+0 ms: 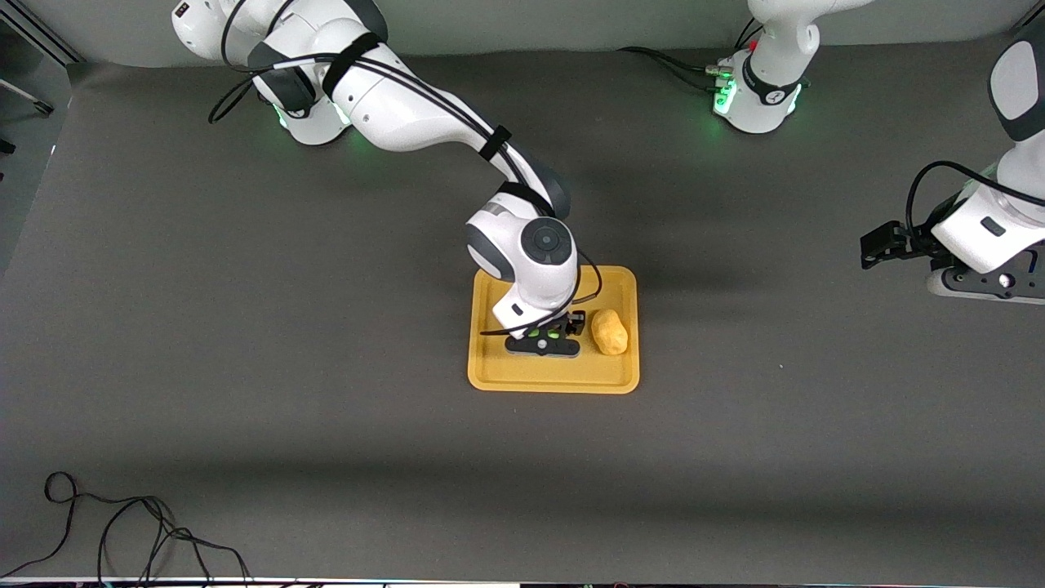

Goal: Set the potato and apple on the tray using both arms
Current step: 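Carry the apple over the tray beside the potato and lower it, then open the right gripper to release the apple on the tray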

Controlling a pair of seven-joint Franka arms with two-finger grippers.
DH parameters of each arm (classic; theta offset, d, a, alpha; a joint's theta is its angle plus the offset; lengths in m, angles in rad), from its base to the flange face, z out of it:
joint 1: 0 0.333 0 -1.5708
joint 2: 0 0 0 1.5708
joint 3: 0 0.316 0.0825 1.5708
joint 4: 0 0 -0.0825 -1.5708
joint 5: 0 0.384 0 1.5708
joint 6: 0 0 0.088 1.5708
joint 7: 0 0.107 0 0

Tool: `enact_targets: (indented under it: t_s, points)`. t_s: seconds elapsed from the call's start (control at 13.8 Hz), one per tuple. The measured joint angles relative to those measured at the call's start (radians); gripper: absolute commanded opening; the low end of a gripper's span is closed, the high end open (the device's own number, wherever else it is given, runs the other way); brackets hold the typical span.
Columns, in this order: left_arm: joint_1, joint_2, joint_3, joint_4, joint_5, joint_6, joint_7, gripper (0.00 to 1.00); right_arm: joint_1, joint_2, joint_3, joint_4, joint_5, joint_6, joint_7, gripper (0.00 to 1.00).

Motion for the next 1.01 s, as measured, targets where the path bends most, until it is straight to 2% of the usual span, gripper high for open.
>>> enact_targets:
  t_s: [0.07,0.14,0.43,0.58,0.72,1.01]
  points:
    - [0.000,0.000,0.001,0.000,0.004,0.000,0.000,0.99,0.000,0.007,0.000,-0.005,-0.006,0.020,0.001,0.65]
    - [0.000,0.000,0.001,0.000,0.005,0.000,0.000,0.99,0.000,0.010,0.000,-0.011,-0.009,0.033,0.002,1.00]
    - [0.000,0.005,0.001,-0.001,0.006,0.000,-0.001,0.99,0.000,0.006,-0.002,-0.009,-0.011,0.042,0.019,1.00]
    - [0.000,0.006,0.001,-0.001,0.006,0.000,-0.001,0.99,-0.001,-0.023,-0.005,0.008,-0.011,-0.009,0.021,1.00]
    - [0.000,0.006,0.001,-0.001,0.006,0.000,-0.004,0.99,-0.005,-0.097,-0.006,0.030,-0.011,-0.132,0.021,1.00]
    - [-0.001,0.007,0.001,-0.001,0.006,0.001,-0.007,0.99,-0.046,-0.327,-0.007,0.040,-0.007,-0.395,0.000,1.00]
